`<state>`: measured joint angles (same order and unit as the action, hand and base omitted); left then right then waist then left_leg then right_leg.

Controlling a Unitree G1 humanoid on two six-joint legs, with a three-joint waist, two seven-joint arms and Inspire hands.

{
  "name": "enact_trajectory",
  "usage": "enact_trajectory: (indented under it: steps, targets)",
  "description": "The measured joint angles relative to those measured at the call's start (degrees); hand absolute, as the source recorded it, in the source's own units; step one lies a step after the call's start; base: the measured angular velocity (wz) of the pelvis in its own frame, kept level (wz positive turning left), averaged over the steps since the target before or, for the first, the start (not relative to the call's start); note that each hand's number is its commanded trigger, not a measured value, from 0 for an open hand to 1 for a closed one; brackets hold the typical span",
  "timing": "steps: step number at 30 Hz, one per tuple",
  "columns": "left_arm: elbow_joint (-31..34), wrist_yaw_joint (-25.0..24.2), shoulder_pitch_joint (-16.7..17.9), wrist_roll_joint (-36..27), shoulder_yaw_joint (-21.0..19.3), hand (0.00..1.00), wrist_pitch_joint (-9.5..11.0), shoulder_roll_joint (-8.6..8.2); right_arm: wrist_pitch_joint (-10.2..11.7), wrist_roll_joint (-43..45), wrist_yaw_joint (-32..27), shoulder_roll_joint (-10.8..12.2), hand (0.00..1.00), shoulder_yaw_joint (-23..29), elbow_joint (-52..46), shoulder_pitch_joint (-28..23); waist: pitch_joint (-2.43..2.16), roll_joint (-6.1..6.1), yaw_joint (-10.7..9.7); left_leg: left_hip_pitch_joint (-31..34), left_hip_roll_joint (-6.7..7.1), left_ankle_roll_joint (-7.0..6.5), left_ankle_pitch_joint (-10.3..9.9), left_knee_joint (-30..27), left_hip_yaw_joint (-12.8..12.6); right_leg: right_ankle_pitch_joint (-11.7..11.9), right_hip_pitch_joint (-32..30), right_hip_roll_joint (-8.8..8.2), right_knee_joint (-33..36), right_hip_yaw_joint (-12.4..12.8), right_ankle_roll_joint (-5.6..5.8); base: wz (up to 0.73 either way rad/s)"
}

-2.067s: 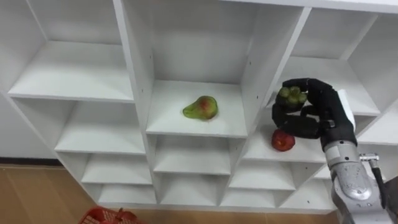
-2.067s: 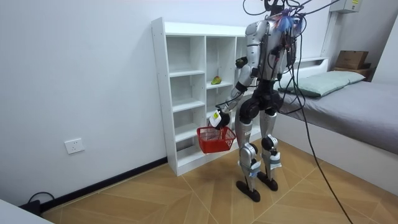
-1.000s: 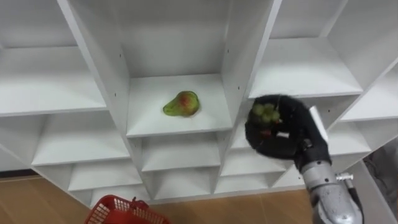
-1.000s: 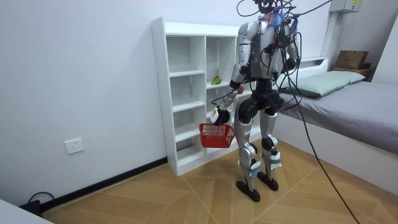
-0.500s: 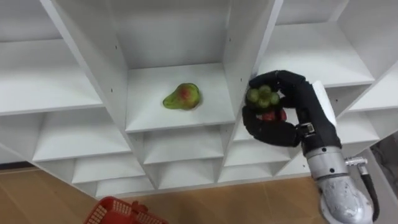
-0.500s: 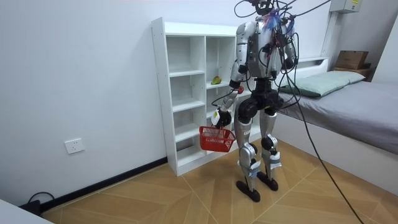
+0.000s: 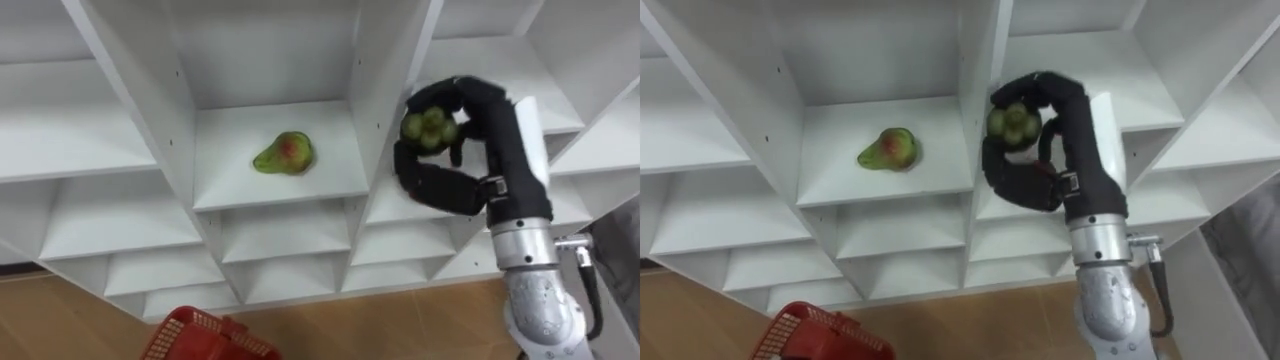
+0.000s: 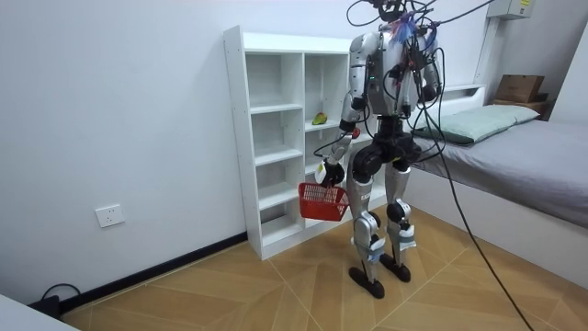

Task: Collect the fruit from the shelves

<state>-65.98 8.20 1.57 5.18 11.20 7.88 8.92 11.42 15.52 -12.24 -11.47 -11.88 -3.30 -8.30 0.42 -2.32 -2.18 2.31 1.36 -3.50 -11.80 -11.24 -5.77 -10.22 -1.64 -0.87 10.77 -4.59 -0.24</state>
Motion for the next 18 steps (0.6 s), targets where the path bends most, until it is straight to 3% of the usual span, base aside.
enact_trajectory:
  steps: [5,18]
  targets:
    - [-0.14,-0.46,-2.4,-1.25,0.99,1.0,0.0,-0.13,-0.28,0.06,2.03,-0.07,1.0,-4.63,6.54,0.13,0.18,0.28,1.25,0.13,-0.01,0.0,0.0,-0.01,0.38,0.02,-0.01,0.0,-0.03,-0.32,-0.02,0.03]
    - [1.74,-2.02,-6.15,-3.43,1.37,1.0,0.02,-0.33,-0.31,1.86,4.32,0.27,1.0,-9.32,19.86,2.81,0.43,0.67,2.17,2.3,0.28,0.0,0.01,-0.69,2.23,0.01,-1.19,-0.24,-0.13,-2.13,-0.03,0.07]
